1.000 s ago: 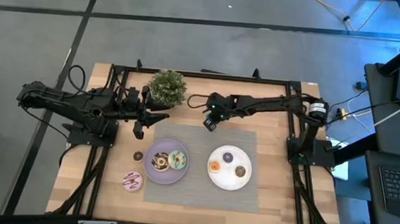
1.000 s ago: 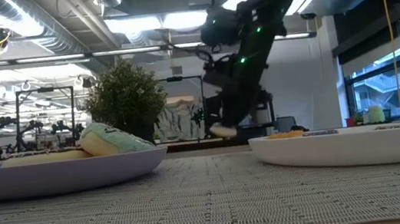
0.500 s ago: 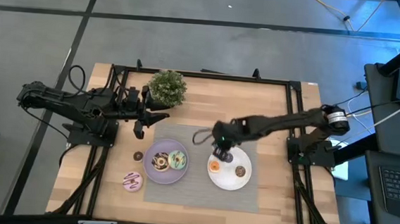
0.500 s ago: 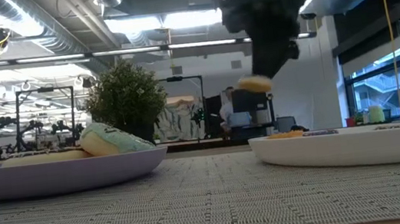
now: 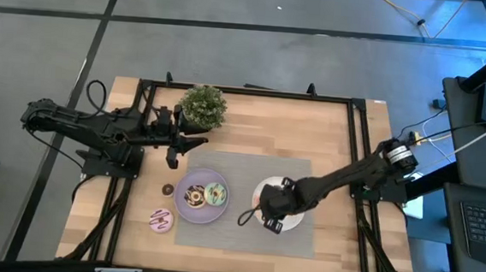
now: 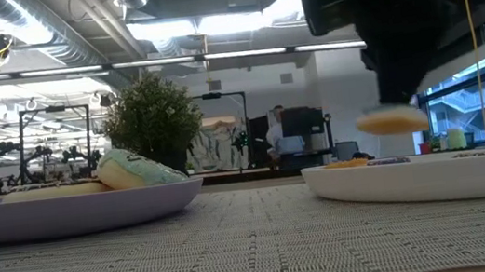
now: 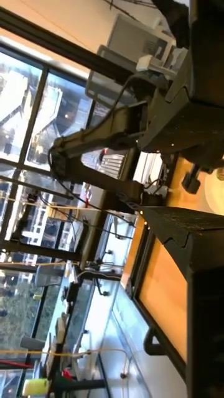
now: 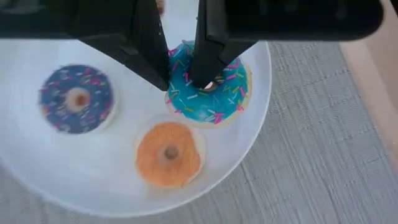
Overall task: Pick & Place donuts
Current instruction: Put the small blue donut on the white plate
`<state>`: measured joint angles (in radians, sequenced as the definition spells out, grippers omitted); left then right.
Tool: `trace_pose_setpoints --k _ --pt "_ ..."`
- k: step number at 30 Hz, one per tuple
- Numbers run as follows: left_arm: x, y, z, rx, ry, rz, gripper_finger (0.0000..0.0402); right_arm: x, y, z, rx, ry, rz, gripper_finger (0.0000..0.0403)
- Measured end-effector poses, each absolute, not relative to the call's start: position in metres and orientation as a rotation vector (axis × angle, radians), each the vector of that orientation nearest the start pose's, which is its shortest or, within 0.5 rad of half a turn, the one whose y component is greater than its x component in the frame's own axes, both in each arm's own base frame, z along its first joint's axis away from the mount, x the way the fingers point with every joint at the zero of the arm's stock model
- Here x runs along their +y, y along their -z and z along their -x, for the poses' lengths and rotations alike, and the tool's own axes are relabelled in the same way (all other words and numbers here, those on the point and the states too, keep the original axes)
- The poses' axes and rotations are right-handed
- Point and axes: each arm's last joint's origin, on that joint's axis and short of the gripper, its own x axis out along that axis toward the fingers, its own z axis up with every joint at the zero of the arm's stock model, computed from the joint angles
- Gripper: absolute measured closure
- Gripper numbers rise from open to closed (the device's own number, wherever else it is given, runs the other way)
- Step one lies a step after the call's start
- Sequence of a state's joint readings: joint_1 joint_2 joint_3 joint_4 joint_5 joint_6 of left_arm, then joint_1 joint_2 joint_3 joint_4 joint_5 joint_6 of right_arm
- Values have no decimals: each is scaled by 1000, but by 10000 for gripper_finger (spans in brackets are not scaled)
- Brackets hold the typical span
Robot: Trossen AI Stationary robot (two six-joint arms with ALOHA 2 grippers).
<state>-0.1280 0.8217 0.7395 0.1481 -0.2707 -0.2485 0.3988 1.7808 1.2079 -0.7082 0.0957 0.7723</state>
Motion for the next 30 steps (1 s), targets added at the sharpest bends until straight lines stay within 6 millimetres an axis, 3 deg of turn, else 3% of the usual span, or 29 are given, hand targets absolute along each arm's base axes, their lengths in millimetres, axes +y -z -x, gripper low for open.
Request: trace_pose_setpoints --k 11,17,30 --pt "-15 -336 -185 -21 -189 288 258 144 -155 -317 1331 267 -310 330" --pt "-15 -336 -185 -22 -189 291 258 145 -149 -318 1346 273 -309 328" --pt "-15 -336 -185 -22 -189 292 258 145 -151 -317 1351 259 -318 248"
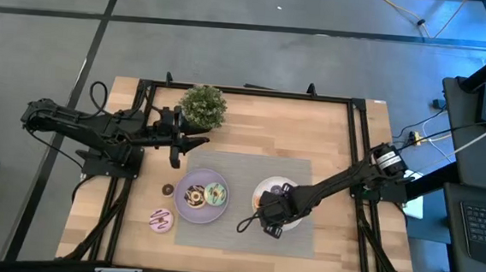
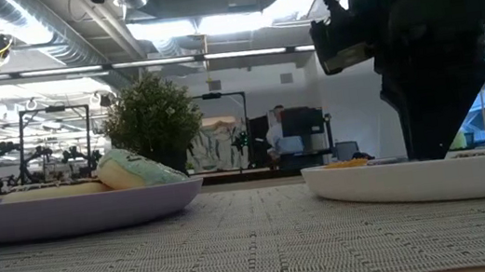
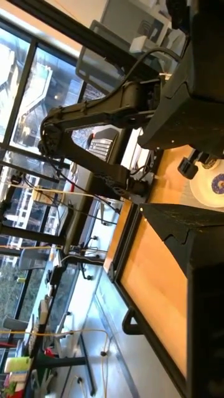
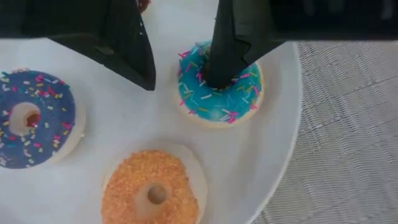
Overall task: Pick & Place donuts
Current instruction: Put the small blue donut on the white plate
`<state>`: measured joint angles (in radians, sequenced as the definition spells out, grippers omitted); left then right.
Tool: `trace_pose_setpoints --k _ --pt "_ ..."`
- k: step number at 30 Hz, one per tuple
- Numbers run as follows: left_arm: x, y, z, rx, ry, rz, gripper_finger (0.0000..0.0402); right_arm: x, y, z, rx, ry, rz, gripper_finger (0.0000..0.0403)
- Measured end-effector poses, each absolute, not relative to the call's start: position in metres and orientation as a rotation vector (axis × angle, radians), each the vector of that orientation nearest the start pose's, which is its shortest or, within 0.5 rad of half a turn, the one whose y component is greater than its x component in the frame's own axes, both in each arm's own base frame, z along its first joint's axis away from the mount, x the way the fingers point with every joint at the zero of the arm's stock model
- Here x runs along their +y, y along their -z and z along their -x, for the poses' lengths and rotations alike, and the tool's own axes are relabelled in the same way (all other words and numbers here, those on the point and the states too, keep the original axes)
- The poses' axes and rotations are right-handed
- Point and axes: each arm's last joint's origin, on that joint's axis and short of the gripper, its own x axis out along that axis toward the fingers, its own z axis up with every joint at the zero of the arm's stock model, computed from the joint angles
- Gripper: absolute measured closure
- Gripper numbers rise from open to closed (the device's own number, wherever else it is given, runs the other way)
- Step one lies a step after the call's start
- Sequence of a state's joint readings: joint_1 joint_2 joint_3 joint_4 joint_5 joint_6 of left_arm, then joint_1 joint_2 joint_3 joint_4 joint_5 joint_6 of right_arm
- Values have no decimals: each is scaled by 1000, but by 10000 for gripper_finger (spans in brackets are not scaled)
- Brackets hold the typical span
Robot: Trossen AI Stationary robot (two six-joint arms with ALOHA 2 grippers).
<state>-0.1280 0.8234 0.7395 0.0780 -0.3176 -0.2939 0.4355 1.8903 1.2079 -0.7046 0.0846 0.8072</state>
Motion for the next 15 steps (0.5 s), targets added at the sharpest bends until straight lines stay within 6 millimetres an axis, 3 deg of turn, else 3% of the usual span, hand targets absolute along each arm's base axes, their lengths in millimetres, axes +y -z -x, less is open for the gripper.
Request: trace_pose_setpoints --k 15 --pt "-15 -336 -185 -27 -188 336 258 143 -166 -313 1331 228 -307 238"
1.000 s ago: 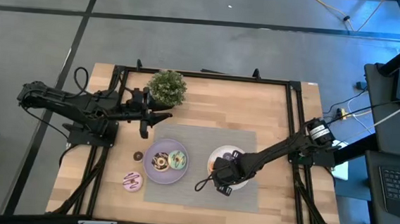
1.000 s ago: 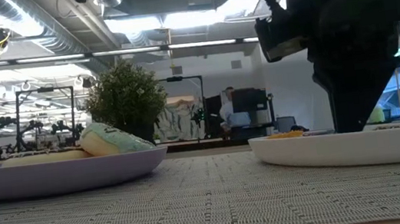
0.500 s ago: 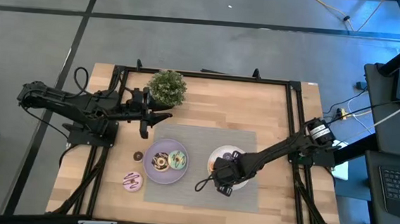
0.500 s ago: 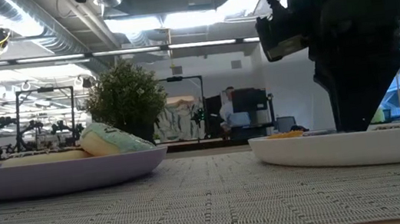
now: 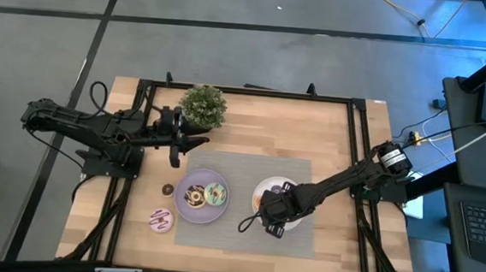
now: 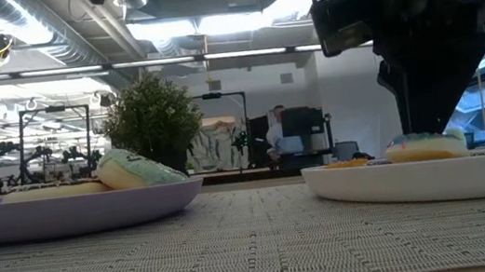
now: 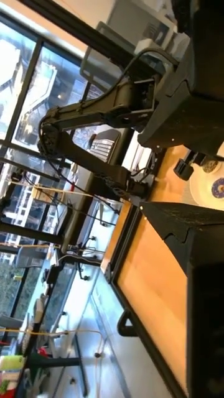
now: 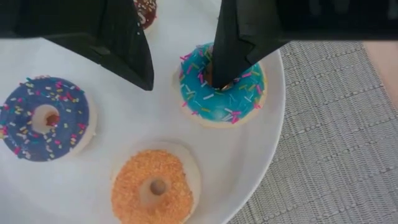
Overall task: Pick & Place donuts
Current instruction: Put the small blue donut on the white plate
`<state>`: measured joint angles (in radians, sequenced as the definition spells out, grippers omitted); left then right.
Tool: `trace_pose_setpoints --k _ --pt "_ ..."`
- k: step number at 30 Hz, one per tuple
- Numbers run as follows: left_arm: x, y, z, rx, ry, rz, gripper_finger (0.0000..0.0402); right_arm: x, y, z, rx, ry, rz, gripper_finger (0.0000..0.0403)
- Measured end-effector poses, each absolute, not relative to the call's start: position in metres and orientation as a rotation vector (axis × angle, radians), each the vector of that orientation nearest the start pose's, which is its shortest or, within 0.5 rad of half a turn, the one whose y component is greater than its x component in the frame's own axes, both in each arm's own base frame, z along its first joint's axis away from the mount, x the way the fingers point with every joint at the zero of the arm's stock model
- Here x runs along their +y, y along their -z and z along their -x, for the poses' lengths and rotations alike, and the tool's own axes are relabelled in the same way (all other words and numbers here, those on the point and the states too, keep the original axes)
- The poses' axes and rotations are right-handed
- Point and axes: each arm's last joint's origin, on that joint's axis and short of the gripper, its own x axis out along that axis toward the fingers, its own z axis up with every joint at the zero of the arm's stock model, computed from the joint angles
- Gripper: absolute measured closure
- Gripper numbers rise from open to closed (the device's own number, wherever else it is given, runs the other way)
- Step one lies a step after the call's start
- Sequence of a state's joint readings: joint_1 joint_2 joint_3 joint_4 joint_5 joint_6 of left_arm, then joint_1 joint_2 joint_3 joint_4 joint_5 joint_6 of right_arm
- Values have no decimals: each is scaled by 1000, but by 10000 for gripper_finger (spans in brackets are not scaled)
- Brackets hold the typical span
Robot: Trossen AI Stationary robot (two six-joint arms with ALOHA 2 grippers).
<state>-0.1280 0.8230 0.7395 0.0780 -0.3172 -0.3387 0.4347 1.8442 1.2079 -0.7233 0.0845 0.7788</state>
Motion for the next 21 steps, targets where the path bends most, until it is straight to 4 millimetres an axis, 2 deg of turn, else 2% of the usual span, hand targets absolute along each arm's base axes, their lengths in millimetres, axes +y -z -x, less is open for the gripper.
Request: trace_pose_setpoints --k 5,10,14,21 --pt "-18 -333 -192 -21 -166 356 258 143 -166 -313 1330 229 -304 238" --pt "-33 -325 -222 -47 -59 337 258 141 -166 -314 1323 241 -304 237" --pt "-44 -303 -242 56 -57 335 258 138 -166 -315 1320 267 -334 237" --pt "-65 -265 -264 226 -72 383 258 138 -168 -318 1280 289 -362 237"
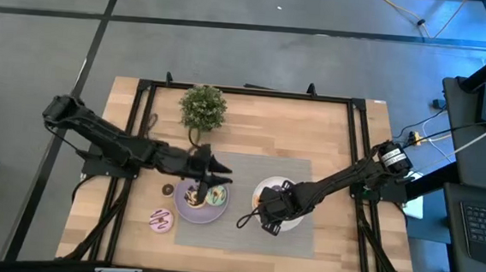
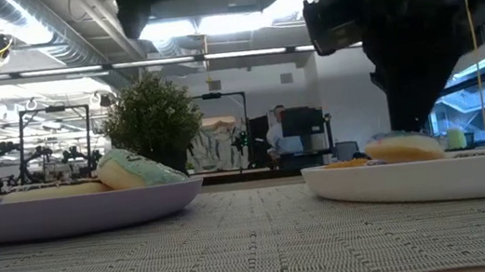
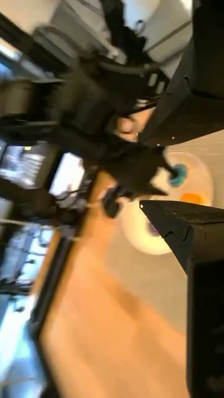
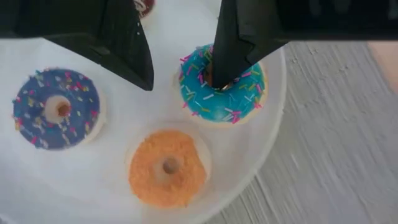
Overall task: Pick & Place donuts
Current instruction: Put the small blue donut on the white plate
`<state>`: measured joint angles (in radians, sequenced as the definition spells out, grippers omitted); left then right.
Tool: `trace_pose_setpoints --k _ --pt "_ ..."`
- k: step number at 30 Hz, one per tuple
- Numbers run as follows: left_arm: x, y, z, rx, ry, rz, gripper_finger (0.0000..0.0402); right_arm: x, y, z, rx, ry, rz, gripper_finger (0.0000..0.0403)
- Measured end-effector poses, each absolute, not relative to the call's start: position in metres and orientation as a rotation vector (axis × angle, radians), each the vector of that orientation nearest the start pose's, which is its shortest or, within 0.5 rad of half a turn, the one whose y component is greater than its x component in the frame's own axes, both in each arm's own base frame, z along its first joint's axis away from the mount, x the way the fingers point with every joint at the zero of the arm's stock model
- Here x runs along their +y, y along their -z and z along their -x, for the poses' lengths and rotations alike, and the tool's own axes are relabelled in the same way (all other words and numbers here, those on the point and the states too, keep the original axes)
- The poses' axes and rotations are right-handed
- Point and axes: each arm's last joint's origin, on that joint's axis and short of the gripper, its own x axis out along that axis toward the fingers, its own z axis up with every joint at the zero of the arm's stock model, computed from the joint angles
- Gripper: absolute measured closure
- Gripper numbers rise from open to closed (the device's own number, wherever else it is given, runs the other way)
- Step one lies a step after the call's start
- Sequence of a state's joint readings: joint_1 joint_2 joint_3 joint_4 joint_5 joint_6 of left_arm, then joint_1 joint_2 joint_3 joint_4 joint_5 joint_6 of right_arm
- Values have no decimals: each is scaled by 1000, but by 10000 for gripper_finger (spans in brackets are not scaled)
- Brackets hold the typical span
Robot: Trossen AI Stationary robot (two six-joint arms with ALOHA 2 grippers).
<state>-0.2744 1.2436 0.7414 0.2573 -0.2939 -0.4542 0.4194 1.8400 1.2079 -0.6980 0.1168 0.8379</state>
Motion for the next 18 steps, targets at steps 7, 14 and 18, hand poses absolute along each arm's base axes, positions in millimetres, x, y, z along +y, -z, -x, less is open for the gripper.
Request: trace_pose_setpoints --k 7,14,18 --pt "-88 -217 -283 390 -104 448 258 141 -170 -325 1209 272 -415 237" --pt "-116 -188 -313 423 -142 390 259 139 -170 -326 1190 301 -439 237" --pt "-125 -179 -334 445 -144 367 259 138 -170 -326 1190 305 -438 237"
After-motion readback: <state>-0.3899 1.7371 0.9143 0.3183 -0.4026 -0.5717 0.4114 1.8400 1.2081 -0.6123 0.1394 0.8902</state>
